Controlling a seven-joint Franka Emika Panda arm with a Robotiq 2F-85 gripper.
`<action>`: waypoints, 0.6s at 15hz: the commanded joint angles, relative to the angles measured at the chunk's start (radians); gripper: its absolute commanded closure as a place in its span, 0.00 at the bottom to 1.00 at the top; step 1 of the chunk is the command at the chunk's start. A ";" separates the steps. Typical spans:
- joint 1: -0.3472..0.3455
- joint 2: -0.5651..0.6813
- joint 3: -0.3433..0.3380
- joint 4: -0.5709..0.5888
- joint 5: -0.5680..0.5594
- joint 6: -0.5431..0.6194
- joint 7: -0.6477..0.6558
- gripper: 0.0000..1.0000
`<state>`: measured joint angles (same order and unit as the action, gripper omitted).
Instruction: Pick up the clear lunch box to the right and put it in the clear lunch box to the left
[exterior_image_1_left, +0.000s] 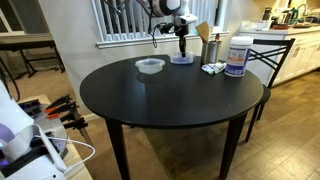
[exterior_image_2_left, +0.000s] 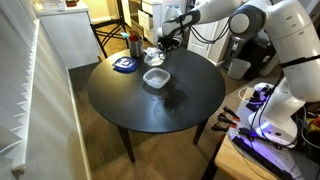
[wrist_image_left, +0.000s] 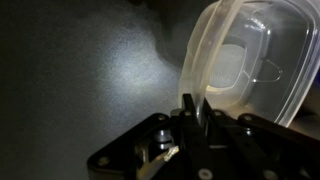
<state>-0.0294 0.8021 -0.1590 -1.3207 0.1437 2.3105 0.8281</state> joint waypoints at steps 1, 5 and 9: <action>0.031 -0.150 0.041 -0.177 0.013 0.109 -0.048 0.98; 0.071 -0.264 0.095 -0.319 0.074 0.200 0.004 0.98; 0.140 -0.361 0.085 -0.466 0.076 0.303 0.112 0.98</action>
<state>0.0750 0.5525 -0.0674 -1.6208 0.2068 2.5301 0.8747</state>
